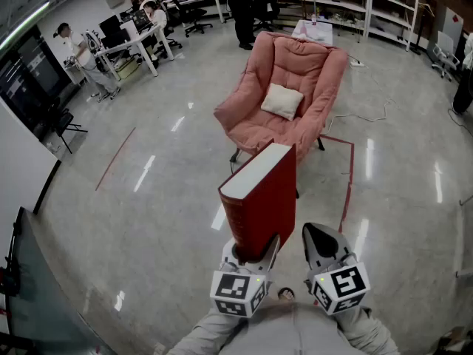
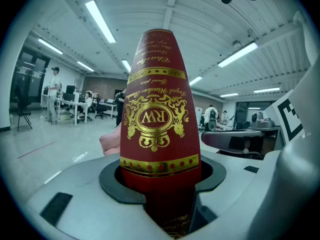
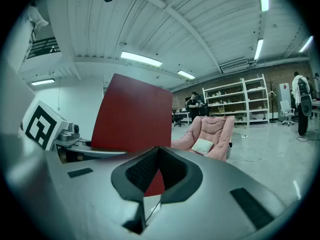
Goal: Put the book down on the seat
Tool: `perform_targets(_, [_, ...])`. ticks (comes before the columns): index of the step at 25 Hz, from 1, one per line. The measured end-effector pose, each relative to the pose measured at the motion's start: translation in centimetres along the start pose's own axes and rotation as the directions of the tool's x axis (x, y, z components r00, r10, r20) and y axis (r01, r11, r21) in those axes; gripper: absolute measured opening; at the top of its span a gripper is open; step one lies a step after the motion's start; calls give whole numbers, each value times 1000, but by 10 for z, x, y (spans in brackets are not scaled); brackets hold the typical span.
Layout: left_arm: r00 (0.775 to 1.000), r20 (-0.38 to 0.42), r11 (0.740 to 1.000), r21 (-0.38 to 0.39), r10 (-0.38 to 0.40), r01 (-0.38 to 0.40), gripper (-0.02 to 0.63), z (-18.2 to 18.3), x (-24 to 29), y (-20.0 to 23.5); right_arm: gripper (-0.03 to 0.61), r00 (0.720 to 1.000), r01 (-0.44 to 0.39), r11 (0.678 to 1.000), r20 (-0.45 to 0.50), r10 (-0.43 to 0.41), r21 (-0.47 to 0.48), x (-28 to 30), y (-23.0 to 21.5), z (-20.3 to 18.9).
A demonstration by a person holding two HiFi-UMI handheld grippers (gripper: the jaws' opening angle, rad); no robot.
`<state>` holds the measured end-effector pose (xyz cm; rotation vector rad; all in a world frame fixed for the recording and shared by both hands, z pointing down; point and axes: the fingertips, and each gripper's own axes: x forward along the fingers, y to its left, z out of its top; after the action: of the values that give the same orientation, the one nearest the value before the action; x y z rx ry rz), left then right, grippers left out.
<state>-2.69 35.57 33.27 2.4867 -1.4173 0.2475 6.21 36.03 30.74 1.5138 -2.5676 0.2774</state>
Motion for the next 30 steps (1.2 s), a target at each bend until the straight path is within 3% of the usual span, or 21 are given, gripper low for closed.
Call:
perform_targets(11, [1000,10,999,-35,12,-12,241,-5,-10,-10,5,1000,-7,999,-17,6,-35,-18,1,-5])
perform_targets(18, [1000,7,998,-63,11,-11,239,-5,-4,-10,5,1000,-7,1000,3,7,8,-18,-8,-1])
perform_targets(30, [1000,0,997,-73,2,-2,236,10,39,26,6,999,2,1000,-39,-1,25,40,-31,0])
